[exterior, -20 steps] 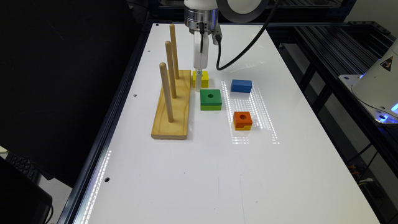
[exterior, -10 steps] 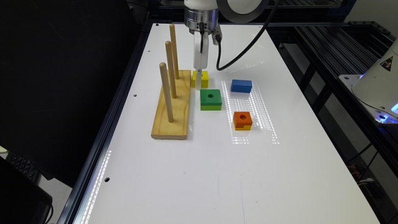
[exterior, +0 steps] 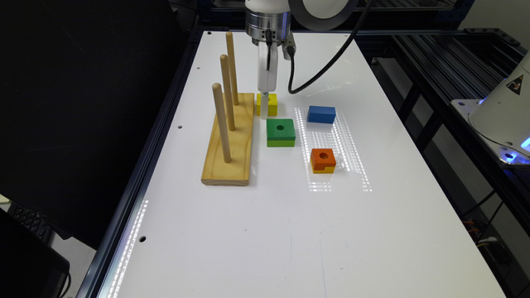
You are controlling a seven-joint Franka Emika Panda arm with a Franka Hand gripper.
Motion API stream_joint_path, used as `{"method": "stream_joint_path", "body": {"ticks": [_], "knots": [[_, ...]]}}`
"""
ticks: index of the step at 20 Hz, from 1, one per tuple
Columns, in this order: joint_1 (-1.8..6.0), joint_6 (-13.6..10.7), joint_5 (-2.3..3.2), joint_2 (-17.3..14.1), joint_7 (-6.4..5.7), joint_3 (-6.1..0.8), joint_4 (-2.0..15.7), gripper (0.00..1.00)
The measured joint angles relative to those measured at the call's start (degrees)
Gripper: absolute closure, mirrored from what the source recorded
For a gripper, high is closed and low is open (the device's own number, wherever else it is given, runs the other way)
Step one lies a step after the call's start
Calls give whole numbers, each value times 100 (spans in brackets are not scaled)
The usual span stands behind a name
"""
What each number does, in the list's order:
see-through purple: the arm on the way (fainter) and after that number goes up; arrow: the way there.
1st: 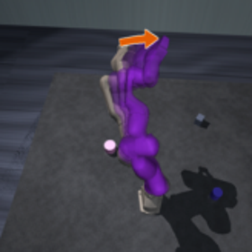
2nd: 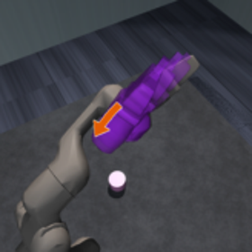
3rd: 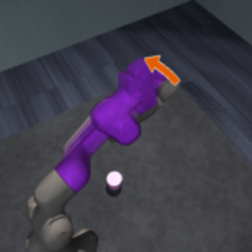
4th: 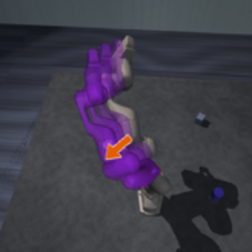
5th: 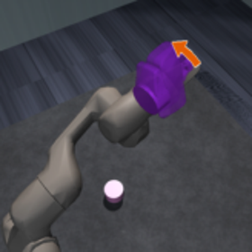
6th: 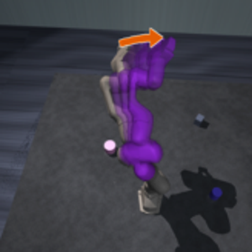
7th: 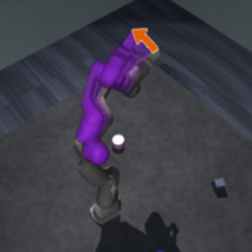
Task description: Pick up yellow block.
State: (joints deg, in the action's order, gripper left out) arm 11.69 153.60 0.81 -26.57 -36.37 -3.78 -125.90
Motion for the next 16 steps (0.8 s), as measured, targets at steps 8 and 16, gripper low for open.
{"method": "stream_joint_path", "body": {"ticks": [8,16], "knots": [[0,0,0,0,0,0,0,100],[9,0,0,0,1,-8,0,100]]}}
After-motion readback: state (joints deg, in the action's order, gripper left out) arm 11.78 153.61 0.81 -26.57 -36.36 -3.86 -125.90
